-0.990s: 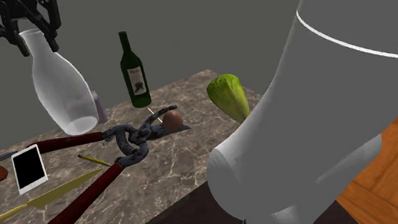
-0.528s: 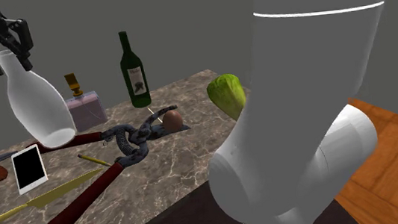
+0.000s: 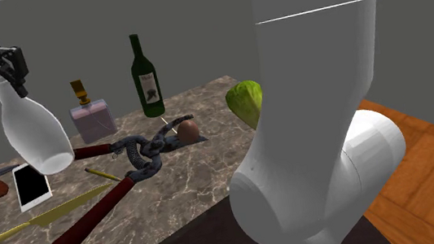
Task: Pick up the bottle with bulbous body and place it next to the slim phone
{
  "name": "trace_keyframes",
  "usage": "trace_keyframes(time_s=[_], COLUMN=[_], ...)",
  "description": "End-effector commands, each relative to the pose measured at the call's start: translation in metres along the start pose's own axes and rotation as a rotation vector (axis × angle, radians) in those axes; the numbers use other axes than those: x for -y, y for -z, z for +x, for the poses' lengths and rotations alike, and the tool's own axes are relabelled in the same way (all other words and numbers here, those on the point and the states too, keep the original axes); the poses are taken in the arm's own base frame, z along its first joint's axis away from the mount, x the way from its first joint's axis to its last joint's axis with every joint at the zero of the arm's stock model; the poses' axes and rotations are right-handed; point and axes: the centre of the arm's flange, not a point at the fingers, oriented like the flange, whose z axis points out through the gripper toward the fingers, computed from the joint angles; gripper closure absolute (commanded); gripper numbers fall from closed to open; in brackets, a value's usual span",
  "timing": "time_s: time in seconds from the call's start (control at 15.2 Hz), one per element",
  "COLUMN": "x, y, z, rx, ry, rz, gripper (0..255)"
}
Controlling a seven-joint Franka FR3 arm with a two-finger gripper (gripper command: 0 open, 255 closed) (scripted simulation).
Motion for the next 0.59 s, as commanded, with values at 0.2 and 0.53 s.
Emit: trace_keyframes(time_s=[0.2,0.53], x=[0.000,0.000], y=[-0.027,-0.053], z=[-0.001,-0.003], rx=[-0.001,-0.001], ry=[0.000,0.000], rz=[0.001,0.001], gripper=[255,255])
